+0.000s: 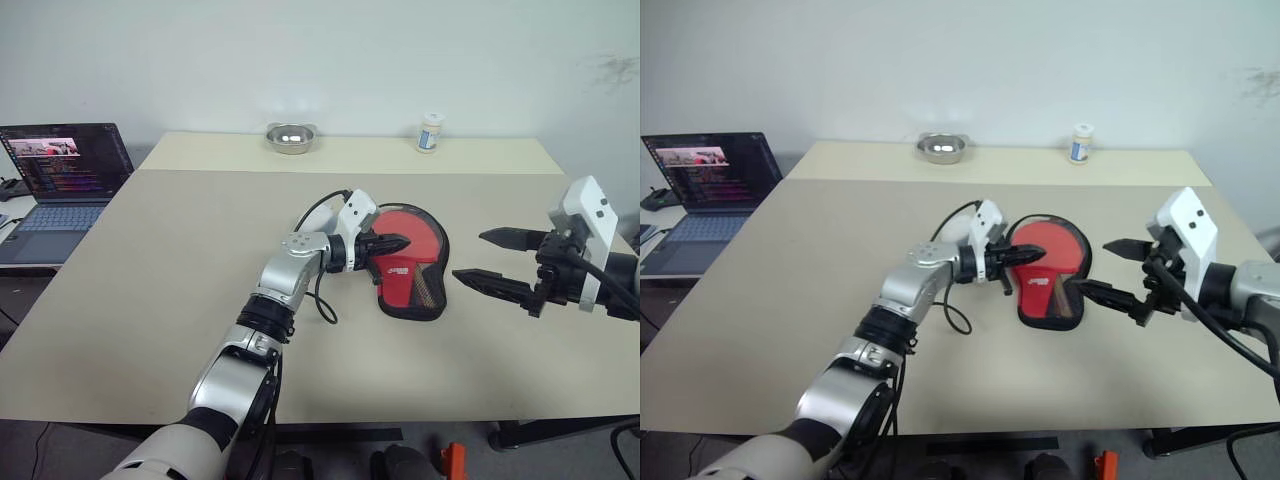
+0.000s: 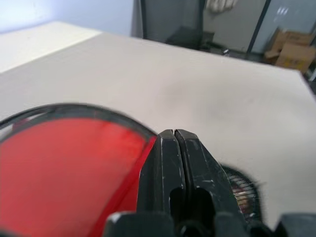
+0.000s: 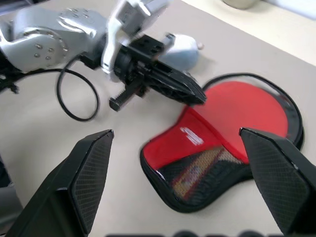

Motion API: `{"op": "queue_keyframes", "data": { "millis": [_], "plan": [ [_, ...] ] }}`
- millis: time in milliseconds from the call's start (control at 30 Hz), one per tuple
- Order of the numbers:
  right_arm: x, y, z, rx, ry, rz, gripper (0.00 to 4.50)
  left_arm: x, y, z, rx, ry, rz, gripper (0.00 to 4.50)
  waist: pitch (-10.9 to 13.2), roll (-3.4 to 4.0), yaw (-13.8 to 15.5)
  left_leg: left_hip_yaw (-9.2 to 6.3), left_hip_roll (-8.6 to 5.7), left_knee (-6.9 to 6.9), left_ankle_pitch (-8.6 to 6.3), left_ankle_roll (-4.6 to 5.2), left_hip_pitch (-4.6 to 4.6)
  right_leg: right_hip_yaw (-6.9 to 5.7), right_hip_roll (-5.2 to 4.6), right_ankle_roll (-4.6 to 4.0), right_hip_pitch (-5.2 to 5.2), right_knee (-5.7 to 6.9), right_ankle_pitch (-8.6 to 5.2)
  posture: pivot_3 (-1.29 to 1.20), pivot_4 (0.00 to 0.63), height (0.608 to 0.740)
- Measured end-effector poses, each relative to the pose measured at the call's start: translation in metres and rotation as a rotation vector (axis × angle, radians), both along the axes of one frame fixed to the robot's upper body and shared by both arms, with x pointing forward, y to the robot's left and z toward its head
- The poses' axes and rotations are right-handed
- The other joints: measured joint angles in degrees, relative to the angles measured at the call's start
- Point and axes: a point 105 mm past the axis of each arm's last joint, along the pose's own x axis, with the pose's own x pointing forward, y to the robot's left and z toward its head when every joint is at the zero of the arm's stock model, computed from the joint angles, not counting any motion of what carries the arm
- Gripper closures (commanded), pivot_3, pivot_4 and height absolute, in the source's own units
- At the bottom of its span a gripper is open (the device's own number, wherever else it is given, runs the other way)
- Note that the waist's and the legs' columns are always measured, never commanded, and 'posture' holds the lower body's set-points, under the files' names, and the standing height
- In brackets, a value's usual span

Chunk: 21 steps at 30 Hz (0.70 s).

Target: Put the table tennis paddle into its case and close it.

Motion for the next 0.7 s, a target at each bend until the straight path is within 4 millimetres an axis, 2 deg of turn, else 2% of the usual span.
{"op": "queue_keyframes", "data": {
  "millis": [133, 300, 400, 533, 700],
  "plan": [
    [0.020, -0.009, -0.011, 0.035, 0.014, -0.091, 0.00, -0.003, 0.023, -0.003, -0.002, -0.002, -0.008, 4.45, 0.00, 0.00, -0.17, 0.04, -0.01, 0.02, 0.00, 0.00, 0.01, 0.04, -0.02, -0.04, 0.01, 0.01, 0.02, 0.00, 0.150, 0.740],
    [0.064, -0.025, -0.048, 0.060, 0.097, -0.269, 0.00, -0.023, 0.060, -0.004, 0.009, -0.001, -0.067, 4.45, 0.00, 0.02, -0.74, 0.08, -0.02, 0.05, 0.01, -0.02, 0.03, 0.05, -0.02, -0.24, 0.00, 0.06, 0.14, 0.00, 0.150, 0.740],
    [0.083, -0.035, -0.070, 0.053, 0.145, -0.350, 0.00, -0.032, 0.075, -0.001, 0.024, -0.003, -0.085, 4.45, 0.00, 0.02, -0.85, 0.08, -0.03, 0.07, 0.01, -0.02, 0.03, 0.05, -0.02, -0.24, 0.00, 0.08, 0.14, 0.00, 0.150, 0.740],
    [0.107, -0.037, -0.089, 0.110, 0.192, -0.416, 0.00, -0.040, 0.095, 0.008, 0.030, -0.010, -0.079, 4.45, 0.00, 0.03, -0.88, 0.08, -0.03, 0.08, 0.01, -0.01, 0.03, 0.04, -0.01, -0.25, 0.00, 0.09, 0.15, 0.00, 0.150, 0.740],
    [0.124, -0.024, -0.108, 0.206, 0.278, -0.428, 0.00, -0.042, 0.106, 0.013, 0.037, -0.020, -0.041, 4.45, 0.00, 0.04, -0.87, 0.09, -0.04, 0.08, 0.01, -0.02, 0.03, 0.04, -0.01, -0.27, 0.00, 0.13, 0.16, 0.00, 0.150, 0.740]
  ]
}}
